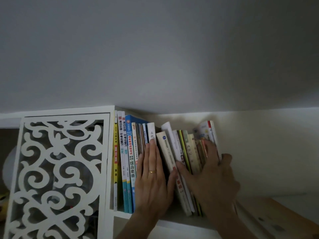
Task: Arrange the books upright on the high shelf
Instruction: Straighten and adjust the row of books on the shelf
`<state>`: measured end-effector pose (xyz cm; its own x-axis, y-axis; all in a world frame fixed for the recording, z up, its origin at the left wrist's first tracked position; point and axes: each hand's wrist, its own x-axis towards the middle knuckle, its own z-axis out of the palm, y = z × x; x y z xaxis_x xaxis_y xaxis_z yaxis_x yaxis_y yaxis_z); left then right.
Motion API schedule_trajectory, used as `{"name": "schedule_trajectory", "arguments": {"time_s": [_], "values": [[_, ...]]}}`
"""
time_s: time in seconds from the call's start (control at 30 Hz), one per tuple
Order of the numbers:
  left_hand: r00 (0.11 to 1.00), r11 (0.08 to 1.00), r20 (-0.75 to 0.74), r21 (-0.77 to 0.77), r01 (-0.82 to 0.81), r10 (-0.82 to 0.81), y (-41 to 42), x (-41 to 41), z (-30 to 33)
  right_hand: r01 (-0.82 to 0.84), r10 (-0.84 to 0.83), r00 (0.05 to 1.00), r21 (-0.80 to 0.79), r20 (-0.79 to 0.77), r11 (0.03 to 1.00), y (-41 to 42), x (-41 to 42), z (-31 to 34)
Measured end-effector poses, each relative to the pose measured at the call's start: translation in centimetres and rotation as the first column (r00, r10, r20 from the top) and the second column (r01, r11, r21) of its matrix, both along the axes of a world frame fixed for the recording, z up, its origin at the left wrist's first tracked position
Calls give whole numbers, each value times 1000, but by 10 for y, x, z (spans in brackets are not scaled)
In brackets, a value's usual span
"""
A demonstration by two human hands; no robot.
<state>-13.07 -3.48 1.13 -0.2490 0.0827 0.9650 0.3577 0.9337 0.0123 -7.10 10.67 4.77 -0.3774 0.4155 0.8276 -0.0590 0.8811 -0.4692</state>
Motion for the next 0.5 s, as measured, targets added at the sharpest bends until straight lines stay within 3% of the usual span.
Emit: {"name": "schedule_trajectory", "arguments": {"time_s": [0.1, 0.27, 0.5], "values": [[995, 996, 39, -20, -86, 86, -3, -9, 4, -43, 43, 998, 3, 34, 999, -21, -8, 9], [992, 992, 49, -60, -110, 113, -12, -10, 5, -59, 60, 998, 55, -17, 997, -12, -8, 0], [987, 980, 51, -134, -147, 155, -16, -4, 6, -106, 104, 994, 58, 43, 993, -1, -5, -2]]}}
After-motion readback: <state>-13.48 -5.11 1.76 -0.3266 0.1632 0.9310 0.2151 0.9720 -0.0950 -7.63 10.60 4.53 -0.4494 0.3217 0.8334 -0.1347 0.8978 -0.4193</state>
